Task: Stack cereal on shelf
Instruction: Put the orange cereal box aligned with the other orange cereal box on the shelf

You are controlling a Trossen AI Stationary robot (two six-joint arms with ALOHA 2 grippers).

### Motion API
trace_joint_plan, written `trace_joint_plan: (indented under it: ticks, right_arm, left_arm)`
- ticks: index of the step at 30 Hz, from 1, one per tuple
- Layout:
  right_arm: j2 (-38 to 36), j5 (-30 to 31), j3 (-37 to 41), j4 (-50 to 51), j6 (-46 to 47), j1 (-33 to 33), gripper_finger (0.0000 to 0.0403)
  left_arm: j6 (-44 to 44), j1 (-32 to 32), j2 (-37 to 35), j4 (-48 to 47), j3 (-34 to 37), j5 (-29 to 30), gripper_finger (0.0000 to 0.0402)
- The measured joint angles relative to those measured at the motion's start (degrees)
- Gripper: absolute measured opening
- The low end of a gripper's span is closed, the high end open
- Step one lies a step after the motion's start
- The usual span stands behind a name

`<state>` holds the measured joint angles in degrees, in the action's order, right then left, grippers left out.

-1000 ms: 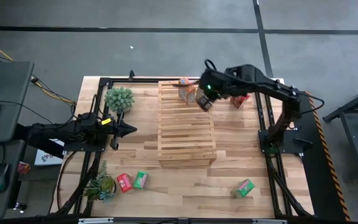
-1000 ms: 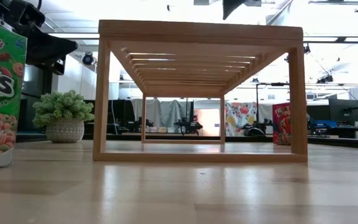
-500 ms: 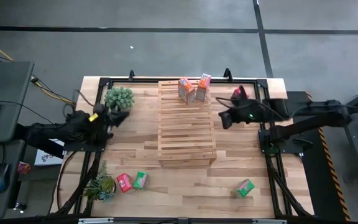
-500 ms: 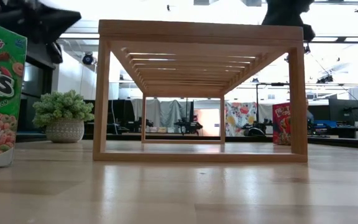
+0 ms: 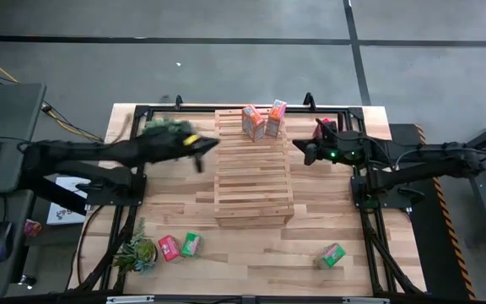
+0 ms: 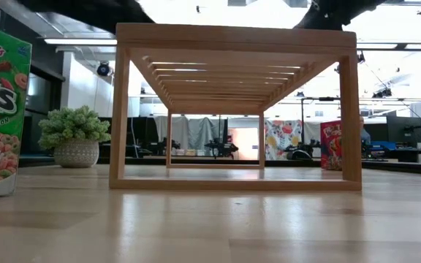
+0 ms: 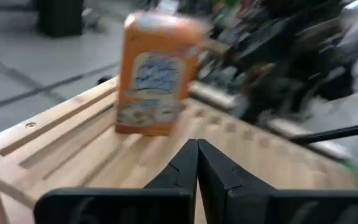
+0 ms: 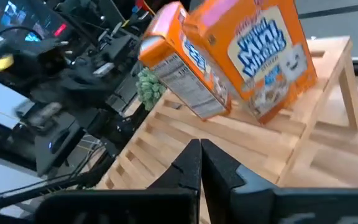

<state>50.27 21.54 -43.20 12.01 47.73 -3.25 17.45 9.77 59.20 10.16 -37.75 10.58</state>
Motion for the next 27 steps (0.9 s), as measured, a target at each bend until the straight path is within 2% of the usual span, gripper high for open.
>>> trace_joint_plan:
  ticks: [4, 8, 14, 17, 22, 27]
  right_arm:
    - [3.0, 4.0, -1.3, 0.1, 1.5, -3.2, 0.0000]
    - [6.7, 4.5, -2.6, 0.2, 0.7, -7.1, 0.0000]
    - [9.8, 3.2, -3.7, 0.6, -2.3, -12.6, 0.0000]
    - [10.4, 1.3, -3.8, 0.6, -2.9, -15.0, 0.0000]
    - [12.3, -5.8, -3.8, -2.3, -3.2, -17.5, 0.0000]
    - [15.2, -7.5, -3.8, -6.4, -3.4, -18.5, 0.0000]
  left_arm:
    - [1.5, 4.2, 13.5, 0.2, -8.2, -0.2, 0.0000]
    - [1.0, 7.8, 21.3, 0.1, -13.6, -3.6, 0.0000]
    - [1.4, 10.6, 25.9, 0.3, -17.4, -8.4, 0.0000]
    - [1.4, 10.9, 26.7, 0.8, -17.8, -8.5, 0.0000]
    - [1.4, 10.9, 28.4, 5.9, -17.9, -8.6, 0.0000]
    - [1.4, 10.9, 29.2, 6.6, -17.9, -8.6, 0.0000]
